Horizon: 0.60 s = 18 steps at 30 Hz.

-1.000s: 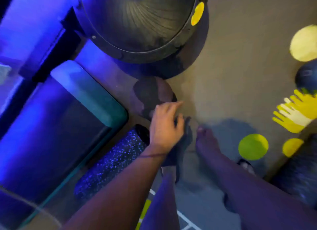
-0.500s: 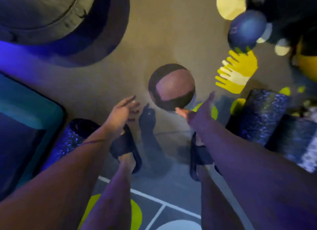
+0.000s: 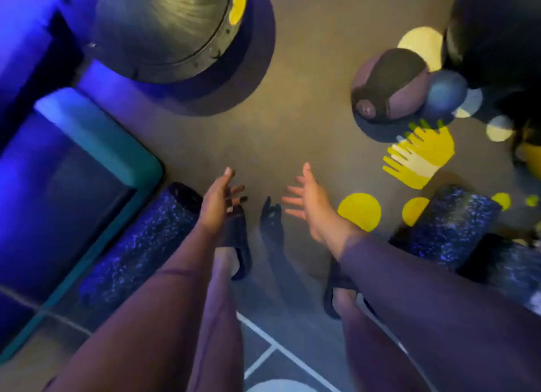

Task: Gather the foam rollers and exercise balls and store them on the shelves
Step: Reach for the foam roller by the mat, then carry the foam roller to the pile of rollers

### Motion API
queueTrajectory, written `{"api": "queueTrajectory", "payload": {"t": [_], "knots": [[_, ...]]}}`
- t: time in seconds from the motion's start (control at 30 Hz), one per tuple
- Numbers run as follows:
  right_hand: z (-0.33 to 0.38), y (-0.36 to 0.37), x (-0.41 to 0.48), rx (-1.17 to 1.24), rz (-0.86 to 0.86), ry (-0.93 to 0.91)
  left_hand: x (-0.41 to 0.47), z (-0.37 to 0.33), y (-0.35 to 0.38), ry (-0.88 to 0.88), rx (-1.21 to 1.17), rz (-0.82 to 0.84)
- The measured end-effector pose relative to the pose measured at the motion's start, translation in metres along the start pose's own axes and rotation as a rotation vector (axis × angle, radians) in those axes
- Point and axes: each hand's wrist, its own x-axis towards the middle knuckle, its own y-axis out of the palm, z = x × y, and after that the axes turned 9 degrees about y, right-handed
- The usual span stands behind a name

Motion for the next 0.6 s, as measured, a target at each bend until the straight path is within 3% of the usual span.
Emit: {"api": "queueTrajectory", "payload": {"t": [0.17, 0.23, 0.3, 0.4, 0.5, 0.6], "knots": [[-0.052, 0.034, -0.008, -0.388, -0.011, -0.084, -0.029, 0.038, -0.061, 0.274, -0.023, -0.156], [-0.076, 0.051, -0.001, -0.531, -0.071, -0.138, -0.033, 0.07, -0.092, 0.32, 0.235, -0.245], [-0.103, 0.069, 0.021, -0.654, -0.131, -0.196, -0.023, 0.104, -0.134, 0.321, 0.719, -0.305], [-0.147, 0.095, 0.066, -0.7, -0.122, -0.212, 0.006, 0.147, -0.203, 0.323, 1.243, -0.281], [-0.188, 0.12, 0.106, -0.732, -0.114, -0.2, 0.056, 0.165, -0.263, 0.339, 1.48, -0.273], [-0.231, 0.139, 0.129, -0.747, -0.126, -0.178, 0.08, 0.165, -0.299, 0.27, 1.501, -0.142]]}}
